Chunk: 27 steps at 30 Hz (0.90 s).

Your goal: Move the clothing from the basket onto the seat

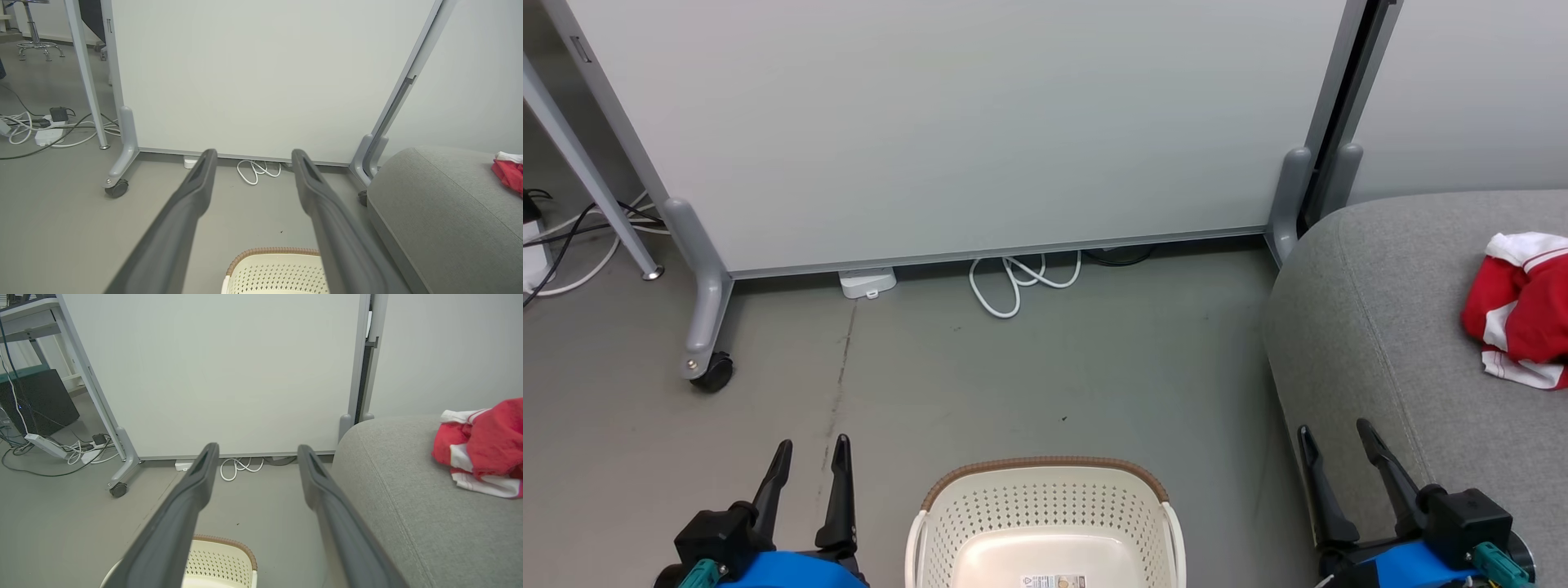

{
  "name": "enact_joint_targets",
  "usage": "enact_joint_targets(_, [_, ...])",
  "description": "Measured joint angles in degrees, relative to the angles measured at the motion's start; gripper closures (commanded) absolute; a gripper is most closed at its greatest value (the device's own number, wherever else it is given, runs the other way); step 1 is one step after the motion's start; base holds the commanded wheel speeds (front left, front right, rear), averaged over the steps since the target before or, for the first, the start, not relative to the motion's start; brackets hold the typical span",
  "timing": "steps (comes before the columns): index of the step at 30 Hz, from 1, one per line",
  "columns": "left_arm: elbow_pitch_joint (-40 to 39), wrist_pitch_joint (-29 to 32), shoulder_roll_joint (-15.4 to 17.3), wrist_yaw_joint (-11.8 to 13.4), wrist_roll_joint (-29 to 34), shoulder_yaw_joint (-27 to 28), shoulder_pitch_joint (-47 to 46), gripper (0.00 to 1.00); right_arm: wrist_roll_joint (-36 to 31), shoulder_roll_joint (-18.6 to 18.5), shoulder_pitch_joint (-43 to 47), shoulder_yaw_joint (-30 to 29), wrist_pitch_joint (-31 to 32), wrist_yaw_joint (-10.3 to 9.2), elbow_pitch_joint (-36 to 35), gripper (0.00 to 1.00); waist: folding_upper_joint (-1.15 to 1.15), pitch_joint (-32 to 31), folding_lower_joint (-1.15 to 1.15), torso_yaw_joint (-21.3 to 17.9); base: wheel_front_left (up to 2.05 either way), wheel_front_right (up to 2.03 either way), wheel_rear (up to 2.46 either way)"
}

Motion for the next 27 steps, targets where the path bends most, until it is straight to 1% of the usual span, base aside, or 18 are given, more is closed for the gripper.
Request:
enact_joint_targets(12, [-0.5, 0.0, 0.3, 0.0, -0.5, -0.7, 0.1, 0.00, 0.4, 0.0, 0.0, 0.3, 0.0, 0.00, 0.3, 0.00, 0.00, 0.3, 0.00, 0.1, 0.00, 0.00, 0.00])
enact_joint_targets(13, [-0.5, 0.0, 0.4, 0.0, -0.6, -0.8, 0.1, 1.00, 0.4, 0.0, 0.0, 0.3, 0.0, 0.00, 0.3, 1.00, 0.00, 0.3, 0.00, 0.1, 0.00, 0.00, 0.00])
enact_joint_targets(19, [2.5, 0.4, -0.7, 0.0, -0.9, -0.8, 2.5, 1.00, 0.6, 0.1, 0.9, 0.3, 0.1, 0.00, 3.7, 1.00, 0.00, 0.3, 0.00, 0.1, 0.00, 0.00, 0.00])
enact_joint_targets(23, [2.5, 1.6, -0.9, 0.0, -4.4, -0.4, 2.7, 1.00, 4.8, 0.1, 0.9, 0.1, 1.1, 0.00, 3.9, 1.00, 0.00, 0.3, 0.00, 0.0, 0.00, 0.00, 0.00])
enact_joint_targets(27, [1.7, 3.3, -1.2, 0.0, -10.2, 0.6, 2.6, 1.00, 11.4, 0.1, 0.8, -0.5, 2.6, 0.00, 3.9, 1.00, 0.00, 0.4, 0.00, -0.1, 0.00, 0.00, 0.00])
